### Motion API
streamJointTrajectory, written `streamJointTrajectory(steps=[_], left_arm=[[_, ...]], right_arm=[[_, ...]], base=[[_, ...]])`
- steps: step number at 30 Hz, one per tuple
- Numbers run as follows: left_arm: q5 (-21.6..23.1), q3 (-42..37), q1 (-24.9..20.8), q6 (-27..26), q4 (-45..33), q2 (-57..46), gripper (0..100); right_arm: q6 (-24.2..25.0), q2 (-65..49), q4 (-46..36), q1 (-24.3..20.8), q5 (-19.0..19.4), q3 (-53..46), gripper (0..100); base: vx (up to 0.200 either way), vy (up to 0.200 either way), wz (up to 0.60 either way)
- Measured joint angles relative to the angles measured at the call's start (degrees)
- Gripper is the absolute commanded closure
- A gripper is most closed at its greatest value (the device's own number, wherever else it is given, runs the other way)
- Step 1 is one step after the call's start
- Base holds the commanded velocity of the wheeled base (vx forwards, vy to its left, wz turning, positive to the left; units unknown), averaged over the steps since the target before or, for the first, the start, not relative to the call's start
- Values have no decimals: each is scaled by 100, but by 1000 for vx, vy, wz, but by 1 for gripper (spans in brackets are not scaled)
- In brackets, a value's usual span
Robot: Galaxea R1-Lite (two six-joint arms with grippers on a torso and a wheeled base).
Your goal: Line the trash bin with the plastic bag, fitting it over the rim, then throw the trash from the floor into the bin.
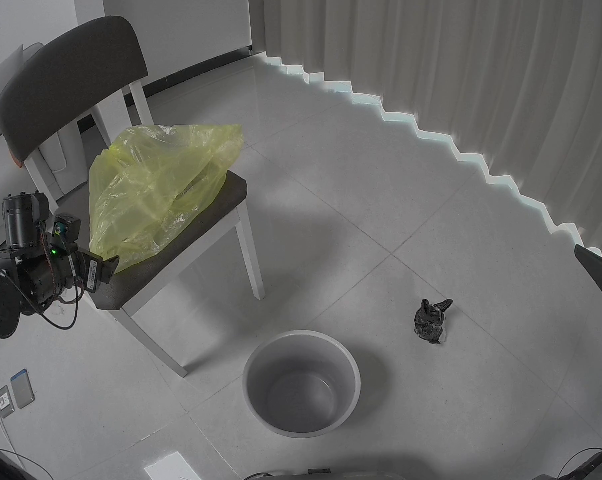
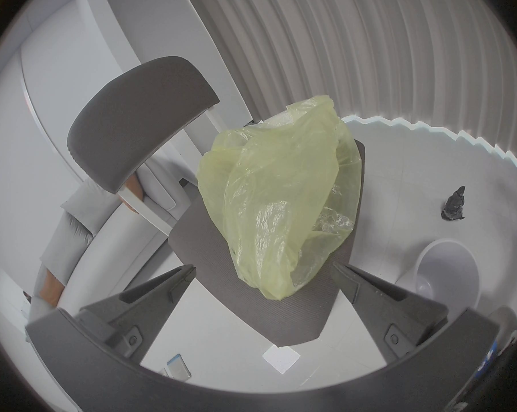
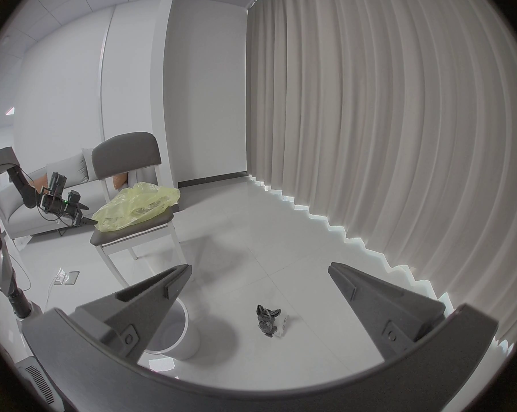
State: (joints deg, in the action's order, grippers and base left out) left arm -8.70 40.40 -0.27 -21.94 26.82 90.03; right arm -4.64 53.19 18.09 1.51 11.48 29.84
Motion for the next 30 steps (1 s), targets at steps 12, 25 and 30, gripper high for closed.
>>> streamJointTrajectory(steps=[12,25,30], left_arm=[[-229,369,60,-380,230,418,0],[-235,631,257,-529,244,586,0],[-224,664,316,-586,249,634,0]], right_arm=[[-4,59,0,-4,1,-22,0],[-2,89,-2,0,1,-24,0],[-4,119,5,16,0,-16,0]], base=[[0,0,0],[0,0,0],[0,0,0]])
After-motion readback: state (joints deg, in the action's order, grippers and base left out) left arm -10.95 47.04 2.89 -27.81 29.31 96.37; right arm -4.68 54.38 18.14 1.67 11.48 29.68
